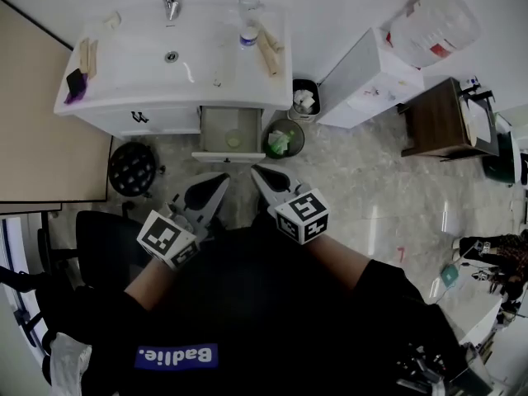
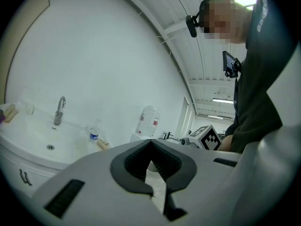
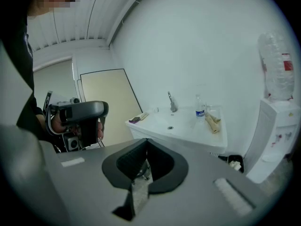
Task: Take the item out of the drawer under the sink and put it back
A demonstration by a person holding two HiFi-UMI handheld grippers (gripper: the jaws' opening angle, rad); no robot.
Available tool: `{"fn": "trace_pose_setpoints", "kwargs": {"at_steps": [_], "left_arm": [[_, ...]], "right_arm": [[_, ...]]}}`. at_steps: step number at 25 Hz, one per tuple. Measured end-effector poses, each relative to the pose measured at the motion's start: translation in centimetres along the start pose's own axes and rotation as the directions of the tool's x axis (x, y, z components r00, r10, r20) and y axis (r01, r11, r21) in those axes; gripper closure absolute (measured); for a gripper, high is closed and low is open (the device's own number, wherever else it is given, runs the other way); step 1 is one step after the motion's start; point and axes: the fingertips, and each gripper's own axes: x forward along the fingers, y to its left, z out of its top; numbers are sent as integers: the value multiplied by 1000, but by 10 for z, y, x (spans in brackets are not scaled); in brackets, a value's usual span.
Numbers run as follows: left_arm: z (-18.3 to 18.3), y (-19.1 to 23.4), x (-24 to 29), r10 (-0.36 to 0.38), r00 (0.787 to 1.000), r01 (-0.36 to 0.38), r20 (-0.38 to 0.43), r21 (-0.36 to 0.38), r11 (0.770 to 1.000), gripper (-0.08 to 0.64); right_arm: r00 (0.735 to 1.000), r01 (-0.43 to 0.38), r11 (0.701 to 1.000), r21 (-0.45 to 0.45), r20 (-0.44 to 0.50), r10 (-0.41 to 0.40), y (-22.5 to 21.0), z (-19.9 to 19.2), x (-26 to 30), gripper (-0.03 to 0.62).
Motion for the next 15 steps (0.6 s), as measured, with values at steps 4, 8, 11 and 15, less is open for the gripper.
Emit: {"fn": "trace_pose_setpoints", "kwargs": {"at_steps": [4,8,11,15], "left_arm": [[5,8,11,56,998,-56,11,5,998,569],[4,22,20,118,993,-118,24,-18,993,569],[2,31,25,144,989,-143,35,-30,989,569],[-1,44,27,166,985,-164,52,-43,986,569]], "right_arm": [[998,-31,999,11,-59,31,-27,-4,14,589],[985,-77,997,20,-153,79,-48,-23,41,588],[969,-98,995,29,-223,102,-61,-41,60,587],[949,-108,993,41,-293,115,-74,-59,84,586]]}}
